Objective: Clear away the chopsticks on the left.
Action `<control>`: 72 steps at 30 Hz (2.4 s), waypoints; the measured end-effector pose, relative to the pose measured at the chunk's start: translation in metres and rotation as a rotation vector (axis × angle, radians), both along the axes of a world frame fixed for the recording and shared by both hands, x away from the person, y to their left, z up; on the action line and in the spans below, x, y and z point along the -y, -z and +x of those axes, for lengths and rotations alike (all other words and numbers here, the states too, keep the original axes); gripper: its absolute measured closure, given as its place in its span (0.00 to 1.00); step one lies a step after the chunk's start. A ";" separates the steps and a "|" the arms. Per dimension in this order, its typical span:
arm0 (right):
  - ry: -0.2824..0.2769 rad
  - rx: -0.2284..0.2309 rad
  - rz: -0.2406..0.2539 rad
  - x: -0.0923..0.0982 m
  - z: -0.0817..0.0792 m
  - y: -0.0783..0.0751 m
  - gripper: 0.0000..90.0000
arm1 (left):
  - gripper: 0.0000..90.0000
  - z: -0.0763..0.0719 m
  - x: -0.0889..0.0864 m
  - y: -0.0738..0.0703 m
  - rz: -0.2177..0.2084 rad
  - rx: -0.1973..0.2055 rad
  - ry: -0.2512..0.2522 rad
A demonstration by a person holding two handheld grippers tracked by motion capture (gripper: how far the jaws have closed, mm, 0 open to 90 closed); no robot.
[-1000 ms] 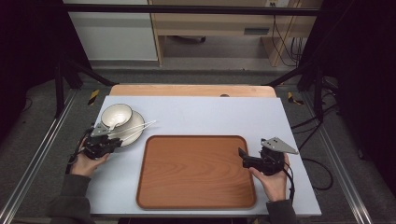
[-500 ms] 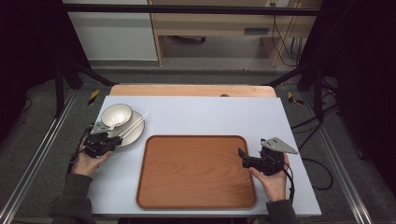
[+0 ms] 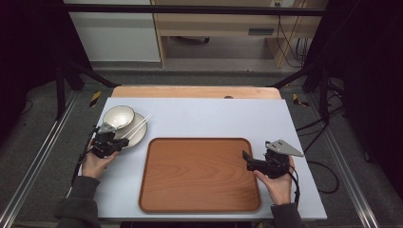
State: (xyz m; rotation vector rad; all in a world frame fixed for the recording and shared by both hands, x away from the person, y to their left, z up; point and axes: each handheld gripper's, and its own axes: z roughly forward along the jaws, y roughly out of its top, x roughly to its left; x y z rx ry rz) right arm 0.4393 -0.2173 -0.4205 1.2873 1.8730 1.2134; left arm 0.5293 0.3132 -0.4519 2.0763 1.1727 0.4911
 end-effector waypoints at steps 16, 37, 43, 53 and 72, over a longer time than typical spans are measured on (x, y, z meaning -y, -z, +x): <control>-0.003 0.007 0.008 0.002 -0.002 -0.002 0.09 | 0.94 -0.026 0.010 -0.026 -0.050 0.079 -0.008; 0.007 0.013 0.020 0.004 -0.004 -0.004 0.08 | 0.94 -0.083 0.067 -0.049 -0.113 0.181 -0.079; 0.006 0.012 0.019 0.003 -0.004 -0.004 0.08 | 0.94 -0.097 0.077 -0.053 -0.156 0.174 -0.128; -0.002 0.019 0.024 0.003 -0.006 -0.007 0.08 | 0.94 -0.121 0.095 -0.053 -0.204 0.205 -0.225; -0.012 0.003 0.013 -0.001 -0.004 -0.002 0.08 | 0.94 -0.149 0.105 -0.003 -0.276 0.186 -0.402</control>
